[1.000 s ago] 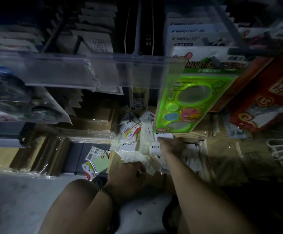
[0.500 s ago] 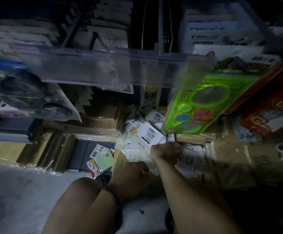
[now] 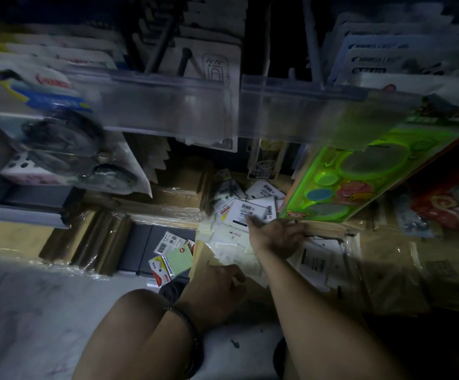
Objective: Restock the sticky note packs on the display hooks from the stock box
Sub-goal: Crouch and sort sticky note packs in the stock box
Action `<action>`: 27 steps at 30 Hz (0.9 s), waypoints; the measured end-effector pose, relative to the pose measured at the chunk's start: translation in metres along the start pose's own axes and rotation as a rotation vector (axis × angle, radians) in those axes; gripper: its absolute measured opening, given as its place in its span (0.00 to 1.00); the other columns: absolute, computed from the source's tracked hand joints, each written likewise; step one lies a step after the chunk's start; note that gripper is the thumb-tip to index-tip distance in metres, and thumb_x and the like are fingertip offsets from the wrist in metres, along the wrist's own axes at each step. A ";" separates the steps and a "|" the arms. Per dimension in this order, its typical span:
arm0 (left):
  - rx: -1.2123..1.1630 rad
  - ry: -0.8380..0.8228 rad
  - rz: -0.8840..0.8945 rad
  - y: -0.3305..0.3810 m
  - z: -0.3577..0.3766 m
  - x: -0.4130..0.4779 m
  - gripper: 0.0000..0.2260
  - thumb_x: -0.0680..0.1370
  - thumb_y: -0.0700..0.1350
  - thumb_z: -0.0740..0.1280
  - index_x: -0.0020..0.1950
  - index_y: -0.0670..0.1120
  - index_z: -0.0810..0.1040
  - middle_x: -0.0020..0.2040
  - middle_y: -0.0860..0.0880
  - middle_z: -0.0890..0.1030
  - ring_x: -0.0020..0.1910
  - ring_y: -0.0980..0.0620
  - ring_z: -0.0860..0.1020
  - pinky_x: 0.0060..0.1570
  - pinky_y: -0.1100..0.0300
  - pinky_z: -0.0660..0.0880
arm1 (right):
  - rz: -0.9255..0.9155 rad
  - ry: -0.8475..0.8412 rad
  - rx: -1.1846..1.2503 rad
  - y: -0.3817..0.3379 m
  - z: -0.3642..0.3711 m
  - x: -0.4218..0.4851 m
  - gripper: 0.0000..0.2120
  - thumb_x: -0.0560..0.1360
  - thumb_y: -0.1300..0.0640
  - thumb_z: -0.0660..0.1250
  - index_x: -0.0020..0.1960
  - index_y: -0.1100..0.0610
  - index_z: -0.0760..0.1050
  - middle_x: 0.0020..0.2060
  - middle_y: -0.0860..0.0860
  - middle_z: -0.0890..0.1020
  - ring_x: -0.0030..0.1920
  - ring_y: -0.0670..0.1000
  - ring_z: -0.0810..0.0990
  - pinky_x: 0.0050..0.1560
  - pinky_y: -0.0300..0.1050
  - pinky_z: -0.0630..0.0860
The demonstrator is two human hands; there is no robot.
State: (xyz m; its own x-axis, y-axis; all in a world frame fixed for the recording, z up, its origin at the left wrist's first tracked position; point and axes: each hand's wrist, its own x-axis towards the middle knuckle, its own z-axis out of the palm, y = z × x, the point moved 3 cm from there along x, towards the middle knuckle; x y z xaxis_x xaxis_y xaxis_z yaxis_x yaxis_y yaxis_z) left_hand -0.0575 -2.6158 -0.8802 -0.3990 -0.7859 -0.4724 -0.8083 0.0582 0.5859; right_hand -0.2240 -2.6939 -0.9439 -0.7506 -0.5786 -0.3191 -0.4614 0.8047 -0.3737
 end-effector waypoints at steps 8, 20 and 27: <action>-0.018 0.032 -0.011 -0.009 -0.010 -0.004 0.11 0.83 0.55 0.66 0.63 0.56 0.81 0.57 0.53 0.86 0.53 0.54 0.83 0.53 0.59 0.80 | -0.003 -0.010 0.158 -0.005 0.003 -0.002 0.20 0.75 0.53 0.72 0.62 0.66 0.79 0.58 0.64 0.83 0.62 0.66 0.82 0.58 0.55 0.80; -0.143 0.050 0.015 -0.016 -0.015 -0.002 0.08 0.83 0.52 0.69 0.60 0.54 0.83 0.51 0.53 0.84 0.48 0.56 0.82 0.45 0.70 0.75 | 0.062 -0.251 0.738 0.031 -0.006 0.001 0.13 0.63 0.57 0.81 0.47 0.52 0.86 0.39 0.52 0.89 0.41 0.58 0.88 0.48 0.62 0.86; -0.752 0.042 -0.164 0.001 -0.018 -0.008 0.10 0.84 0.52 0.68 0.54 0.48 0.85 0.48 0.45 0.89 0.39 0.47 0.84 0.39 0.54 0.79 | -0.077 -0.331 0.873 0.059 -0.078 -0.043 0.10 0.69 0.66 0.79 0.49 0.57 0.85 0.42 0.55 0.89 0.46 0.62 0.88 0.44 0.54 0.83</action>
State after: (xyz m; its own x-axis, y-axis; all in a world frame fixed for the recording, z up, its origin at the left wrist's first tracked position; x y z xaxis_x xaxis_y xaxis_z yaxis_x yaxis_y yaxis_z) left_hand -0.0476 -2.6209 -0.8638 -0.2708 -0.7719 -0.5752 -0.3376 -0.4834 0.8077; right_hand -0.2558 -2.6112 -0.8838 -0.4980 -0.7425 -0.4480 0.1154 0.4553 -0.8828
